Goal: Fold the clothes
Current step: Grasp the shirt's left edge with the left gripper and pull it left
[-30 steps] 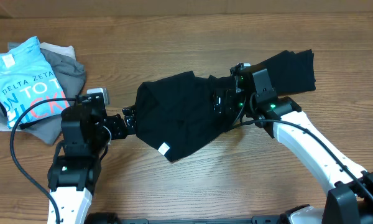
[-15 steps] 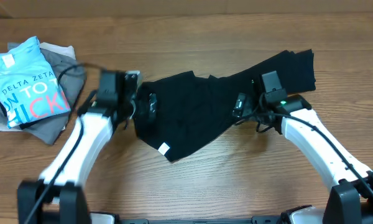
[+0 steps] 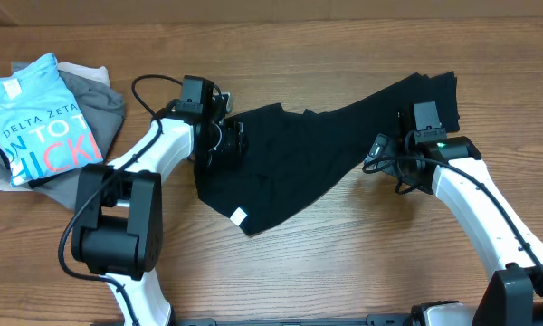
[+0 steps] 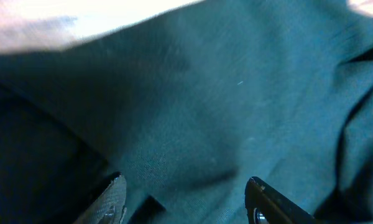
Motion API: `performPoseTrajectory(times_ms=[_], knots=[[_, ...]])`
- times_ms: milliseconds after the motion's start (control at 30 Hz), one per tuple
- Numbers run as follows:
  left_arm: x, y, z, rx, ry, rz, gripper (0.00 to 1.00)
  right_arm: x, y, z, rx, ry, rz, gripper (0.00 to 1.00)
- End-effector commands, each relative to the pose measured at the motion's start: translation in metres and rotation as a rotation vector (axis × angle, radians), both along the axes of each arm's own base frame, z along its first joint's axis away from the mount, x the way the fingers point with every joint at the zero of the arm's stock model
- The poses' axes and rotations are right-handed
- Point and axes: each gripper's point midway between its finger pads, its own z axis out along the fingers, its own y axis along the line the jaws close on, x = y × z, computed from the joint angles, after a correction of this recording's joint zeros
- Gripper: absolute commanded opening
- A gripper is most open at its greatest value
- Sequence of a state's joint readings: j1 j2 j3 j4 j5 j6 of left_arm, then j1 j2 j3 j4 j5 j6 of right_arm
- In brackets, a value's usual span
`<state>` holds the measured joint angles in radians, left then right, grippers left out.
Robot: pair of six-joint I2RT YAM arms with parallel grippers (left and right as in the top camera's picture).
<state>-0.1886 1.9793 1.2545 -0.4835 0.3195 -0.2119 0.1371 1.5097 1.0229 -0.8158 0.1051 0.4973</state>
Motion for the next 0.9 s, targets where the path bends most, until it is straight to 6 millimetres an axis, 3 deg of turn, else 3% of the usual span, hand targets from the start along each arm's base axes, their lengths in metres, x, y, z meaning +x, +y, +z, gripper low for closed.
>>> performPoseTrajectory(times_ms=[0, 200, 300, 333, 400, 533, 633, 767, 867], knots=[[0.003, -0.007, 0.000, -0.038, 0.027, 0.043, 0.65, 0.005, -0.002, 0.012, -0.004, -0.041, -0.008, 1.00], [0.007, -0.013, 0.000, -0.048, 0.015, 0.053, 0.57, 0.004, -0.002, 0.012, -0.004, -0.041, -0.008, 1.00], [0.013, -0.019, 0.001, -0.058, -0.013, 0.058, 0.28, 0.004, -0.002, 0.012, -0.004, -0.039, -0.008, 1.00], [0.016, -0.020, 0.003, -0.063, -0.028, 0.057, 0.09, 0.004, -0.002, 0.012, -0.004, -0.039, -0.008, 1.00], [0.026, -0.022, 0.008, -0.076, -0.070, 0.059, 0.04, 0.004, -0.002, 0.012, -0.004, -0.039, -0.008, 1.00], [0.058, -0.015, 0.042, -0.093, -0.194, 0.083, 0.04, 0.004, -0.002, 0.012, -0.004, -0.040, -0.008, 1.00], [0.094, 0.002, 0.087, -0.085, -0.311, 0.134, 0.04, 0.004, -0.002, 0.012, -0.004, -0.040, -0.008, 1.00], [0.133, 0.035, 0.142, -0.034, -0.451, 0.226, 0.04, 0.005, -0.002, 0.012, -0.004, -0.041, -0.008, 1.00], [0.150, 0.059, 0.174, -0.018, -0.525, 0.281, 0.04, 0.004, -0.002, 0.012, -0.004, -0.040, -0.008, 1.00]])
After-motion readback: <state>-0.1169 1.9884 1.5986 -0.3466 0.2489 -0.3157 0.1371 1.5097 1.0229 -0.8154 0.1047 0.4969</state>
